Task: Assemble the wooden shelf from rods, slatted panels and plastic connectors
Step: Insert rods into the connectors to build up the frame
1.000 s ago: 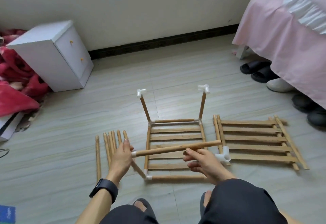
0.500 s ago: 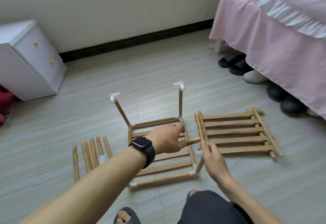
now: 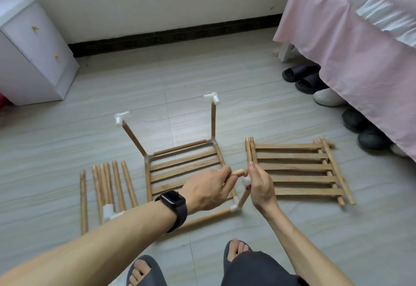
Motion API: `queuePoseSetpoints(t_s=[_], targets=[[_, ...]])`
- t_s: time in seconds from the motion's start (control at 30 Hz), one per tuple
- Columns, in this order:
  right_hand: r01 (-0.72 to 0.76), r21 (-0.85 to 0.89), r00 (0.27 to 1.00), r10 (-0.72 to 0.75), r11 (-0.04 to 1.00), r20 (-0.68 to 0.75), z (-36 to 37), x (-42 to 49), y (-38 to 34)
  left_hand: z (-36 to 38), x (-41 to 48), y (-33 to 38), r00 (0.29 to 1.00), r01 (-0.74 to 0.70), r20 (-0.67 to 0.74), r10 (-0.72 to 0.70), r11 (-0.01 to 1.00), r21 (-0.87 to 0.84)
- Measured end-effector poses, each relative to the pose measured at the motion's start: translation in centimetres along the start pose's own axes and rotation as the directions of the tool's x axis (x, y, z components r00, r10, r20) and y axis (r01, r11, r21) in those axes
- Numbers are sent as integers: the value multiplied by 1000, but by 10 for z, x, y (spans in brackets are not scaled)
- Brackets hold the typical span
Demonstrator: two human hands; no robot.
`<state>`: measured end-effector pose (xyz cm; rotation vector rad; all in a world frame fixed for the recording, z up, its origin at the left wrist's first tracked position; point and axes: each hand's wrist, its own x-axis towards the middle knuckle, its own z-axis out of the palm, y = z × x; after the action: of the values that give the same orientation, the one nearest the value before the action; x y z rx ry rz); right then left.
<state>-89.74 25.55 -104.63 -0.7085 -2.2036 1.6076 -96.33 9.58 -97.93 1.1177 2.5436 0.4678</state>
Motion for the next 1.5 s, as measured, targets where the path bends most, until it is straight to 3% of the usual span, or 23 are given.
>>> queuePoseSetpoints(t_s=[0.17, 0.57, 0.8, 1.17, 1.27, 1.33, 1.43, 1.5], targets=[[-32, 69, 999, 30, 997, 27, 3, 5, 5, 12, -7, -2, 1000, -4, 2, 4, 994, 111], [-50, 111, 999, 48, 993, 19, 5, -1, 4, 17, -3, -12, 1000, -29, 2, 29, 982, 185], [-77, 71, 997, 78, 994, -16, 7, -3, -1, 23, -4, -11, 1000, -31, 6, 30, 979, 199], [-7, -5, 997, 7, 1000, 76, 14, -10, -10, 17, 4, -4, 991, -61, 126, 37, 979, 192], [-2, -4, 995, 2, 1000, 99, 11, -10, -11, -6, 3, -12, 967, -12, 254, -29, 987, 158], [16, 4, 993, -16, 1000, 119, 10, -12, -10, -32, -6, -33, 960, 69, 259, -104, 988, 140], [21, -5, 991, -20, 1000, 136, 7, -13, -8, -71, -40, -87, 951, 305, 78, -299, 949, -75], [-5, 32, 985, -1, 999, 175, 5, -9, -7, -83, -77, -123, 874, 443, -65, -482, 844, -302]])
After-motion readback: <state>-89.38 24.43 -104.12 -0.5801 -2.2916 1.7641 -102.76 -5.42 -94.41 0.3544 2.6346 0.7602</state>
